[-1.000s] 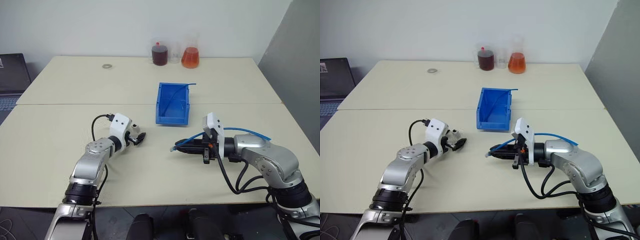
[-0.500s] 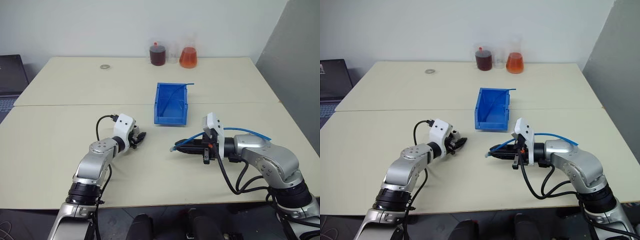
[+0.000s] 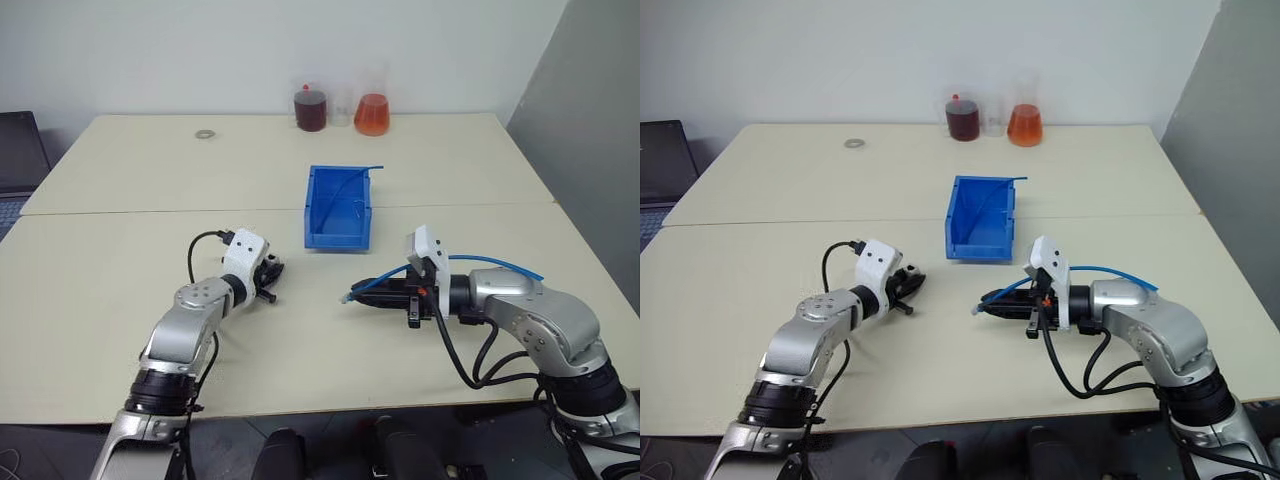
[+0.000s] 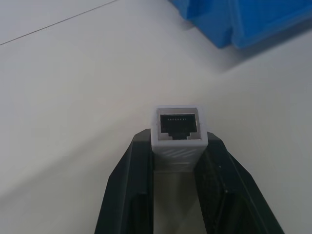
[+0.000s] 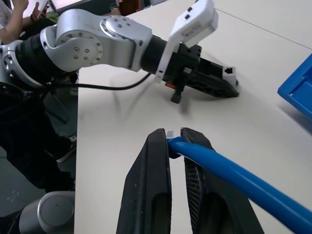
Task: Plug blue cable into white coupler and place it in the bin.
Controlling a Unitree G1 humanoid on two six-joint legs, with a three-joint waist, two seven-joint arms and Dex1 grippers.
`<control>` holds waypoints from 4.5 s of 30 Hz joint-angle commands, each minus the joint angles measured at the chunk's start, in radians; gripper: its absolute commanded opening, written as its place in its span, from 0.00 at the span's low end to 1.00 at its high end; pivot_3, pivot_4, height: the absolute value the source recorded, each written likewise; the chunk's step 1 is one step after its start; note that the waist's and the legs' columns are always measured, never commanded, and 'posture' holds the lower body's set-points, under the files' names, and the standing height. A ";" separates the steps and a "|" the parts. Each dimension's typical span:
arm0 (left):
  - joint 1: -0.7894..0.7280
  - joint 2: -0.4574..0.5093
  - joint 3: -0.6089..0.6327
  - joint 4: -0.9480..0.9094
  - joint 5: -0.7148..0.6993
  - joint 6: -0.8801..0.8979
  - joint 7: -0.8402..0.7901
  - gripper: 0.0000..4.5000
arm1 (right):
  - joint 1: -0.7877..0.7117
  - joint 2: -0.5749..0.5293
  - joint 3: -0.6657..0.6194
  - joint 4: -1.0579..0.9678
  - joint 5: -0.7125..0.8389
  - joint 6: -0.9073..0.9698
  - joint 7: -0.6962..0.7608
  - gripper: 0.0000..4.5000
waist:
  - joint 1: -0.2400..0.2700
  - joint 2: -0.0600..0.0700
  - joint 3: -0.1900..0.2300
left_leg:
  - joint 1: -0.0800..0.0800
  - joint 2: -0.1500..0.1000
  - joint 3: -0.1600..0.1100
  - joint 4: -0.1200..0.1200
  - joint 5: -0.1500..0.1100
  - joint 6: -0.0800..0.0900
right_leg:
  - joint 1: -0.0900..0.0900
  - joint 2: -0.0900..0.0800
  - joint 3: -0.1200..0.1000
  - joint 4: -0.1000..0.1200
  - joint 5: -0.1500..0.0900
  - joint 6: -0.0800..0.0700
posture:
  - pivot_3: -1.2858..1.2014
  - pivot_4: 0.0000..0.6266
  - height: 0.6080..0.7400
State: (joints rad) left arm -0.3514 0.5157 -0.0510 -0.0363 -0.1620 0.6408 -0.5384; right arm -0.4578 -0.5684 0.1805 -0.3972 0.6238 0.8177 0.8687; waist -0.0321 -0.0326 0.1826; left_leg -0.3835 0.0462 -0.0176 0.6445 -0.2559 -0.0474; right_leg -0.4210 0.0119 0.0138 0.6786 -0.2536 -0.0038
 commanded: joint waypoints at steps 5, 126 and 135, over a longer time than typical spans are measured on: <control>0.046 0.230 -0.130 -0.217 -0.104 -0.053 -0.435 0.18 | 0.016 -0.047 -0.015 -0.074 -0.003 -0.027 0.024 0.02 | 0.001 0.000 0.001 | -0.001 0.000 0.000 0.000 0.000 0.000 | 0.000 0.000 0.000 -0.001 0.000 0.000 | 0.52 0.24 1.00; 0.249 0.262 0.265 -0.440 -0.310 0.112 -0.324 0.86 | -0.288 0.163 -0.115 0.223 -0.269 0.051 0.081 0.02 | 0.002 0.000 -0.004 | 0.005 0.002 -0.002 -0.013 -0.002 0.003 | -0.001 0.002 -0.003 0.000 -0.007 -0.011 | 0.52 0.24 1.00; 0.022 0.201 0.198 -0.444 -0.305 0.222 -0.136 1.00 | -0.625 0.262 -0.188 0.785 -0.302 -0.062 -0.051 0.02 | -0.009 -0.001 -0.002 | 0.003 0.002 -0.002 -0.010 -0.001 0.003 | -0.002 0.003 -0.002 0.000 -0.005 -0.009 | 0.52 0.24 1.00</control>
State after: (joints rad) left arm -0.3105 0.7207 0.1549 -0.4665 -0.4631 0.8510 -0.6948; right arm -1.0366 -0.3199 0.0027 0.3019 0.3315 0.8060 0.8360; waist -0.0409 -0.0332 0.1808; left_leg -0.3802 0.0481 -0.0198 0.6340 -0.2574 -0.0444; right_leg -0.4228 0.0144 0.0118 0.6790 -0.2588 -0.0126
